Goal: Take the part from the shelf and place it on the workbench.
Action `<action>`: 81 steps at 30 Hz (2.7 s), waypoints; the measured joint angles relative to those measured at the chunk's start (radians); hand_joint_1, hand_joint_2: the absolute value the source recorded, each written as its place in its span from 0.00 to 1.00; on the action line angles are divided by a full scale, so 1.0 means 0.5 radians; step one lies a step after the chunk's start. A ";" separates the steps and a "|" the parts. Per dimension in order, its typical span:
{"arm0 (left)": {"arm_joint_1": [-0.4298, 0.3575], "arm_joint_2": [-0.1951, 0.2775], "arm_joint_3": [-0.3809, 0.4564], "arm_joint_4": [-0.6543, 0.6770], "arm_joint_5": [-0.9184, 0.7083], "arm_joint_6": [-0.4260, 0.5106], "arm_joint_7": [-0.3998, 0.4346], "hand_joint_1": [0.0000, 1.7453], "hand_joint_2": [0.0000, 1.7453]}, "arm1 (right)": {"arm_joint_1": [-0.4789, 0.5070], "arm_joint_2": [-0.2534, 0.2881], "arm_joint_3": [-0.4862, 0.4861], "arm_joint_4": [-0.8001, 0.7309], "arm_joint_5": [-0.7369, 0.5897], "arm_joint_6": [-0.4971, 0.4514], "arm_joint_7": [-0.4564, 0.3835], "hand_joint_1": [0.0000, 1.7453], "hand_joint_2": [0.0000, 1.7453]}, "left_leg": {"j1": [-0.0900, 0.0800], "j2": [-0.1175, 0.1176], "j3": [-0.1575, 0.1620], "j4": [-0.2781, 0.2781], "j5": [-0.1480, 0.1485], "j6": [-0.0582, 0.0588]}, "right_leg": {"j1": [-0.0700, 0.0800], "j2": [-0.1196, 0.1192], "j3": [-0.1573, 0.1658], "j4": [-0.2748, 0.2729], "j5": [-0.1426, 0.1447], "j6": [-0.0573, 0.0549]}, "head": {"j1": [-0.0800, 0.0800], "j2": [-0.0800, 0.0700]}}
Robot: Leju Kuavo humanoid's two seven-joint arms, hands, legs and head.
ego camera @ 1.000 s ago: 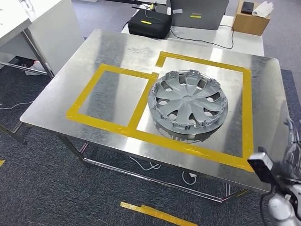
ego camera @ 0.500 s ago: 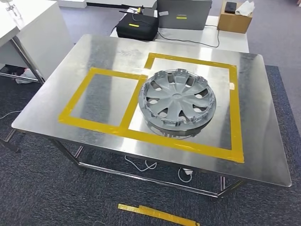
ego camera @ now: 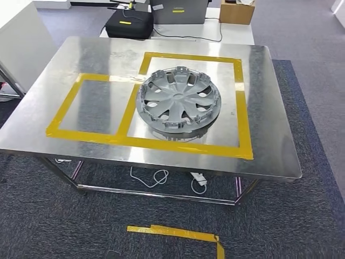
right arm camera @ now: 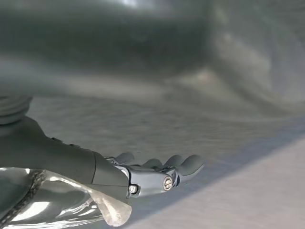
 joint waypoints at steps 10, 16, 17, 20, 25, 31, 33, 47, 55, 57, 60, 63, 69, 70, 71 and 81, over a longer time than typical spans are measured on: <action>-0.003 -0.022 0.036 0.000 -0.023 0.015 0.002 0.00 0.00 | 0.002 0.115 0.127 0.154 0.244 0.121 0.325 0.00 0.00 | -0.002 0.247 -0.228 -0.021 0.213 0.062 | -0.010 -0.150 -0.114 0.563 -0.330 0.082 | 0.031 0.000; -0.010 -0.023 0.041 -0.002 -0.030 0.017 0.002 0.00 0.00 | -0.026 0.132 0.174 0.162 0.258 0.141 0.327 0.00 0.00 | -0.003 0.379 -0.362 0.092 0.280 0.000 | -0.006 -0.311 0.393 -0.070 -0.295 0.062 | 0.032 0.000; -0.010 -0.023 0.042 -0.002 -0.030 0.017 0.001 0.00 0.00 | -0.021 0.134 0.179 0.165 0.260 0.145 0.324 0.00 0.00 | 0.001 0.394 -0.367 0.093 0.293 -0.013 | -0.003 -0.292 0.374 -0.073 -0.292 0.041 | 0.031 0.000; -0.007 -0.022 0.047 -0.002 -0.034 0.016 -0.007 0.00 0.00 | -0.004 0.145 0.187 0.173 0.272 0.173 0.295 0.00 0.00 | 0.017 0.267 -0.393 0.190 0.144 -0.064 | -0.009 -0.243 0.302 -0.072 -0.226 -0.012 | 0.030 0.000; -0.007 -0.016 0.054 -0.002 -0.039 -0.003 -0.020 0.00 0.00 | -0.017 0.155 0.203 0.174 0.296 0.179 0.255 0.00 0.00 | 0.022 0.142 -0.388 0.617 -0.126 -0.070 | -0.004 -0.120 0.145 -0.056 -0.087 -0.029 | 0.028 0.000; -0.015 -0.018 0.055 -0.002 -0.058 -0.013 -0.028 0.00 0.00 | -0.024 0.215 0.212 0.176 0.282 0.000 0.211 0.00 0.00 | 0.023 -0.065 0.052 -0.021 -0.005 -0.011 | -0.007 0.025 -0.005 -0.035 0.055 0.027 | 0.026 0.000; -0.016 -0.019 0.055 -0.002 -0.066 -0.019 -0.024 0.00 0.00 | -0.017 0.236 0.210 0.181 0.278 -0.037 0.215 0.00 0.00 | 0.021 -0.022 0.027 -0.029 0.027 0.002 | -0.013 0.057 -0.024 -0.049 0.093 0.052 | 0.022 0.000; -0.017 -0.027 0.069 -0.002 -0.065 -0.078 -0.035 0.00 0.00 | -0.036 0.267 0.238 0.199 0.385 -0.004 0.286 0.00 0.00 | -0.009 0.362 -0.327 0.030 0.296 0.013 | 0.030 -0.281 0.460 -0.145 -0.270 0.025 | 0.051 0.000; -0.006 -0.013 0.086 -0.002 -0.060 -0.076 -0.055 0.00 0.00 | -0.013 0.284 0.237 0.203 0.391 0.016 0.314 0.00 0.00 | 0.032 0.144 -0.492 0.602 -0.053 -0.074 | 0.011 -0.131 0.333 -0.129 -0.186 -0.049 | 0.043 0.000; -0.007 -0.013 0.088 -0.002 -0.060 -0.063 -0.055 0.00 0.00 | -0.011 0.285 0.237 0.203 0.391 0.019 0.312 0.00 0.00 | 0.045 0.133 -0.386 0.475 0.036 -0.084 | 0.003 -0.083 0.294 -0.087 -0.180 -0.040 | 0.043 0.000; -0.006 -0.015 0.089 -0.002 -0.060 -0.047 -0.050 0.00 0.00 | -0.017 0.285 0.237 0.204 0.393 0.023 0.308 0.00 0.00 | 0.067 0.011 -0.206 0.174 0.118 -0.088 | -0.006 -0.014 0.228 -0.017 -0.183 -0.008 | 0.039 0.000; -0.010 -0.018 0.091 -0.002 -0.066 -0.044 -0.040 0.00 0.00 | -0.017 0.288 0.238 0.205 0.399 0.025 0.305 0.00 0.00 | 0.066 0.001 -0.208 0.134 0.098 -0.052 | -0.012 0.038 0.162 0.013 -0.167 0.036 | 0.037 0.000; 0.004 -0.016 0.104 -0.002 -0.063 -0.039 -0.038 0.00 0.00 | -0.016 0.289 0.255 0.207 0.461 0.052 0.307 0.00 0.00 | 0.042 0.164 -0.257 0.120 0.136 0.018 | -0.007 -0.137 -0.097 0.517 -0.423 0.065 | 0.066 0.000; 0.006 -0.016 0.110 -0.002 -0.057 -0.037 -0.038 0.00 0.00 | -0.012 0.289 0.262 0.207 0.472 0.057 0.308 0.00 0.00 | 0.035 0.193 -0.266 0.121 0.142 0.023 | -0.006 -0.140 -0.115 0.576 -0.435 0.062 | 0.065 0.000; 0.006 -0.016 0.116 -0.002 -0.052 -0.035 -0.038 0.00 0.00 | -0.007 0.289 0.269 0.208 0.479 0.059 0.309 0.00 0.00 | 0.029 0.217 -0.273 0.121 0.148 0.025 | -0.004 -0.146 -0.088 0.552 -0.409 0.056 | 0.066 0.000; 0.009 -0.014 0.188 -0.002 0.027 -0.007 -0.035 0.00 0.00 | -0.015 0.295 0.339 0.209 0.570 0.118 0.231 0.00 0.00 | 0.023 0.254 -0.310 0.213 0.098 -0.062 | 0.038 -0.212 0.223 -0.029 -0.171 -0.066 | 0.061 0.000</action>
